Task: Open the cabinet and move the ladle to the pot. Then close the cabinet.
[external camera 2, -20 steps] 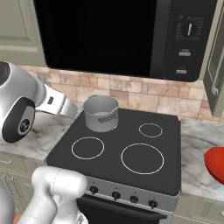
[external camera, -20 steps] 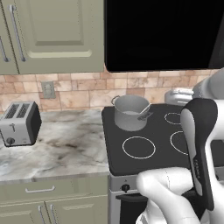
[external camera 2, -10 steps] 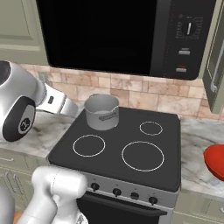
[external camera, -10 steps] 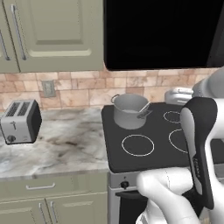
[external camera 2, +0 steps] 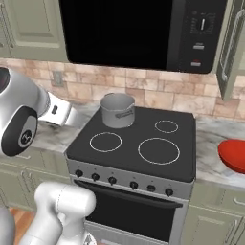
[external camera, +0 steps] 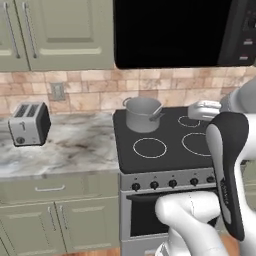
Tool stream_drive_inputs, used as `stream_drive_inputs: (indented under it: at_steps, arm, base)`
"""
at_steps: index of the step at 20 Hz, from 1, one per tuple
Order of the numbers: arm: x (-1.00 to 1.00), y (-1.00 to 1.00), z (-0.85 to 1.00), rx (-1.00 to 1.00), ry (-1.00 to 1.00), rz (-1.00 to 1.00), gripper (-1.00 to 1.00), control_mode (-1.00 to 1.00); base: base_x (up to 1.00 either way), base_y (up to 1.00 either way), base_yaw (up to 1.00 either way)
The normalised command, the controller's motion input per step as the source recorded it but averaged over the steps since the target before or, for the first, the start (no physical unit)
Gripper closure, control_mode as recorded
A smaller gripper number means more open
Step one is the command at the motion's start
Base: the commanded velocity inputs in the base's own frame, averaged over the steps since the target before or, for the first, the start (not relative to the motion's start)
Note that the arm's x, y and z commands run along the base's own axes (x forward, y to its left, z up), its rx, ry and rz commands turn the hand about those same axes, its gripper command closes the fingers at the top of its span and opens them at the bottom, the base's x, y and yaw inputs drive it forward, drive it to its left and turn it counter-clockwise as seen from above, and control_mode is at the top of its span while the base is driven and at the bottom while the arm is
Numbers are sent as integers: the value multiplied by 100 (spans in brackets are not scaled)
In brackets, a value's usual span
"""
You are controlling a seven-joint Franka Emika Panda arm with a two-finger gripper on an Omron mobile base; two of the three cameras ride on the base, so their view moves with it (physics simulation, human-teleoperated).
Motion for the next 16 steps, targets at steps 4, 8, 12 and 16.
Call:
stream_drive_inputs:
  at_steps: [4,8,12,16]
  arm:
    - [0,0,0,0,0,0,-100,100]
    - [0,0,0,0,0,0,-100,100]
    - [0,0,0,0,0,0,-100,100]
    - [0,0,0,0,0,0,-100,100]
  base:
    - [-31,-65,-1]
    - [-39,-84,0]
    - [-48,-86,0]
    - [-56,-86,0]
